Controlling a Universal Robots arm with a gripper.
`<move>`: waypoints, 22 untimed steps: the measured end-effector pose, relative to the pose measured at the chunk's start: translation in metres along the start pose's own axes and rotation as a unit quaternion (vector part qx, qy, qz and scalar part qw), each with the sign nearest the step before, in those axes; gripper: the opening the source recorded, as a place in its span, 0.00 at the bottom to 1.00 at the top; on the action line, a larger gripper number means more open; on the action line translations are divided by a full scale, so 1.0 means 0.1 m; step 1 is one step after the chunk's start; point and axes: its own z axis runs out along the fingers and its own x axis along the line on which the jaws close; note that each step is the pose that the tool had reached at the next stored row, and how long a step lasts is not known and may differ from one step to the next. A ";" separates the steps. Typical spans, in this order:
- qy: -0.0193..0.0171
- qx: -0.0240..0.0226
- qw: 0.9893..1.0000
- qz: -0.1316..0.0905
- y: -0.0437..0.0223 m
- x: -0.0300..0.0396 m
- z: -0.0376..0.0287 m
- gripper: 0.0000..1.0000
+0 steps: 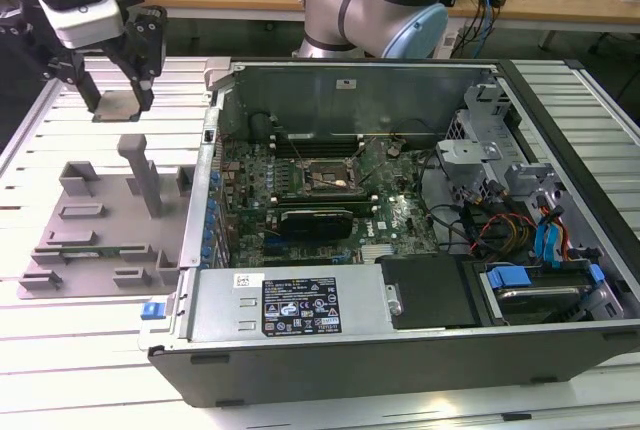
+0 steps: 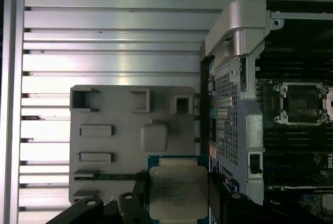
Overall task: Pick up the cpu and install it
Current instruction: 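Pick up the cpu and move it towards the insertion slot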
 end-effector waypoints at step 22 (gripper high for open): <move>0.000 0.000 1.000 0.000 -0.001 -0.211 0.007 0.55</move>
